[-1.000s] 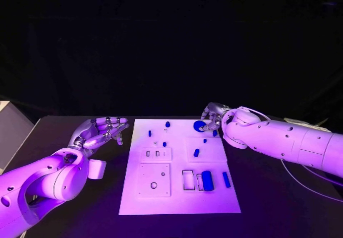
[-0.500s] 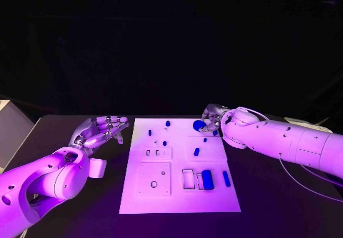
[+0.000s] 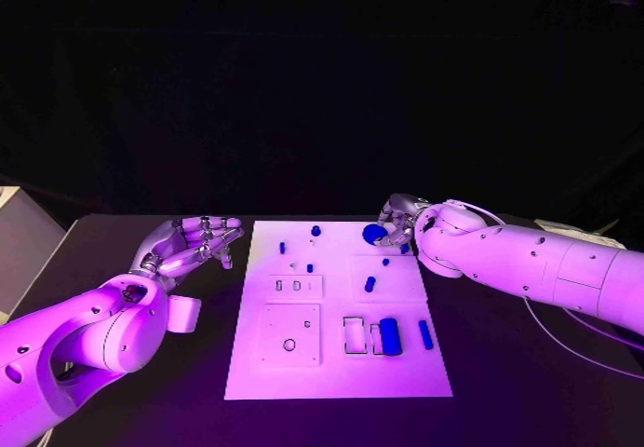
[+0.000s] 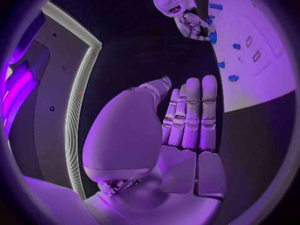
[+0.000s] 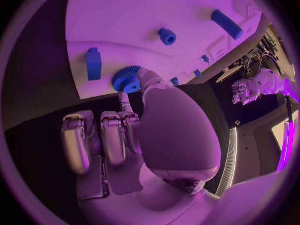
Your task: Assemble the parts on the task board
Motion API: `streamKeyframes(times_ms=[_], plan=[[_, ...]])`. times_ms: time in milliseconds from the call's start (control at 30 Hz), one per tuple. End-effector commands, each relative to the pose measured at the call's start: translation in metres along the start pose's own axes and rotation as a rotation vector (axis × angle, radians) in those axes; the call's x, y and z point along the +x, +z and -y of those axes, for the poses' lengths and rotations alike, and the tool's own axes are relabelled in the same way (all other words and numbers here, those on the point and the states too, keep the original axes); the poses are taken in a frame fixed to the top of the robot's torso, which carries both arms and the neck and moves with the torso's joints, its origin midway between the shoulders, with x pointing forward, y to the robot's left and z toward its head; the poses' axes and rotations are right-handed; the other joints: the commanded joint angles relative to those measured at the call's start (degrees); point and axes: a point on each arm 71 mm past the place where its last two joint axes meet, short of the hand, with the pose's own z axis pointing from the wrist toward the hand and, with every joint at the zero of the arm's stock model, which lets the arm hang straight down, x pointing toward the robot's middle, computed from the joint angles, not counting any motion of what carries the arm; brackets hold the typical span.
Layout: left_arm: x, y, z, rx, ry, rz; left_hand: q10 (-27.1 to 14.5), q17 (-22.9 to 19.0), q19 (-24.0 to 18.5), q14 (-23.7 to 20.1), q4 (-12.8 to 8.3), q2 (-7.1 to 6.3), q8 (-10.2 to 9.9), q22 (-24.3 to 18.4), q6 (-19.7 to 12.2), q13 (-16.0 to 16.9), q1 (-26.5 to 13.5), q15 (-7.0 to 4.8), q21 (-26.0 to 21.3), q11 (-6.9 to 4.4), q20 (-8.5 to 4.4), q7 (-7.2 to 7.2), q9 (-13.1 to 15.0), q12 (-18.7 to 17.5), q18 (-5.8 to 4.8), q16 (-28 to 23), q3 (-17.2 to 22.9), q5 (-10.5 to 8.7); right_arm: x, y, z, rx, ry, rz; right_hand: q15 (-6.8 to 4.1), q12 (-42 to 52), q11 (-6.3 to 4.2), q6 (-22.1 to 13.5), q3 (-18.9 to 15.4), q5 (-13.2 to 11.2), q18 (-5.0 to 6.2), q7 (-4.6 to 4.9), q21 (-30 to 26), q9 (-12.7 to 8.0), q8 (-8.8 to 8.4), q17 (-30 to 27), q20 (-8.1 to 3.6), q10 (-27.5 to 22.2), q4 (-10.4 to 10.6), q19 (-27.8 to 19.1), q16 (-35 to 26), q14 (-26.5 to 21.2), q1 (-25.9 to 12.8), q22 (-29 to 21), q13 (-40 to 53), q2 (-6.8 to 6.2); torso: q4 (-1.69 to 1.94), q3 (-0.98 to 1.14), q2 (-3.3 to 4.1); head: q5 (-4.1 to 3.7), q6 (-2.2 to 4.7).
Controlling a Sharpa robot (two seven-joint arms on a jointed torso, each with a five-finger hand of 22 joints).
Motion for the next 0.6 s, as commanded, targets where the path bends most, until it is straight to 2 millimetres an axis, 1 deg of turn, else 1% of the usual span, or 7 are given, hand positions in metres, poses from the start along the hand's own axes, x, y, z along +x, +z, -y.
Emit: streamKeyframes(times_ms=[33,133,233,300,567,600], plan=[[0.0022,0.0002,0.0012,0.011,-0.008,-0.015,-0.4,0.1,-0.4,-0.1,0.0,-0.1,-0.3,0.1,-0.4,0.1,-0.4,0.02,0.2,0.01,0.14,-0.03,0.1,0.0,0.87,0.3,0.4,-0.05,0.0032,-0.0008,0.0006,-0.003,0.003,-0.004,-0.09,0.1,-0.28,0.9,0.9,0.6,-0.37,-0.31,0.1,0.2,0.57,15.1,0.25,6.1,0.0,6.0,0.4,6.2,-0.4,15.1,15.1,0.77,0.03,0.03,-0.01,-0.06,-0.06],[0.0021,0.0002,0.0011,0.01,-0.007,-0.015,-0.4,0.1,-0.4,-0.1,0.0,-0.1,-0.3,0.1,-0.4,0.1,-0.4,0.02,0.2,0.01,0.14,-0.03,0.1,0.0,0.87,0.3,0.4,-0.05,0.003,-0.0012,-0.0005,-0.008,0.008,0.003,-0.27,0.1,-0.48,1.5,1.6,0.9,-0.37,-0.54,0.1,0.2,0.73,15.1,0.11,6.1,-0.1,6.0,0.4,6.2,-0.5,15.1,15.1,0.8,0.03,0.01,-0.01,-0.02,-0.1],[0.0018,0.0002,0.001,0.009,-0.007,-0.014,-0.4,0.1,-0.4,-0.1,0.0,-0.1,-0.3,0.1,-0.4,0.1,-0.4,0.02,0.2,0.01,0.14,-0.03,0.1,0.0,0.87,0.3,0.4,-0.05,0.0027,-0.0018,-0.0019,-0.015,0.012,0.009,-0.63,0.1,-0.82,2.2,3.2,2.5,-0.37,-0.89,0.1,0.2,0.89,15.1,-0.22,6.1,-0.2,6.0,0.4,6.2,-0.8,15.1,15.1,0.84,0.03,0.04,0.0,-0.03,-0.03],[0.0017,0.0003,0.0009,0.009,-0.007,-0.014,-0.4,0.1,-0.4,-0.1,0.0,-0.1,-0.3,0.1,-0.4,0.1,-0.4,0.02,0.2,0.01,0.14,-0.03,0.1,0.0,0.87,0.3,0.4,-0.05,0.0027,-0.0023,-0.0025,-0.019,0.014,0.012,-0.75,0.1,-0.94,2.4,3.9,3.0,-0.37,-1.02,0.1,0.2,0.95,15.1,-0.33,6.1,-0.3,6.0,0.4,6.2,-0.8,15.1,15.1,0.82,0.02,0.05,-0.02,-0.02,-0.02],[0.0015,0.0003,0.0008,0.008,-0.007,-0.013,-0.5,0.1,-0.4,-0.1,0.0,-0.11,-0.3,0.1,-0.4,0.1,-0.4,0.02,0.3,0.01,0.14,-0.03,0.1,-0.1,0.87,0.3,0.5,-0.05,0.0022,-0.0036,-0.0034,-0.022,0.017,0.02,-0.89,0.1,-1.06,2.8,4.5,3.2,-0.37,-1.16,0.1,0.2,1.06,15.1,-0.46,6.1,-0.3,6.0,0.4,6.2,-1.0,15.1,15.1,0.71,-0.07,0.08,0.05,0.03,0.19],[0.0015,0.0003,0.0008,0.008,-0.006,-0.013,-0.5,0.1,-0.5,-0.1,-0.1,-0.12,-0.3,0.1,-0.4,0.1,-0.4,0.02,0.3,0.01,0.15,-0.03,0.1,-0.1,0.87,0.3,0.5,-0.05,0.0021,-0.0037,-0.0035,-0.022,0.016,0.022,-0.89,0.1,-1.06,2.8,4.5,3.2,-0.37,-1.16,0.1,0.2,1.06,15.1,-0.46,6.1,-0.3,6.0,0.4,6.2,-1.0,15.1,15.1,0.71,-0.07,0.06,0.05,0.04,0.19]])
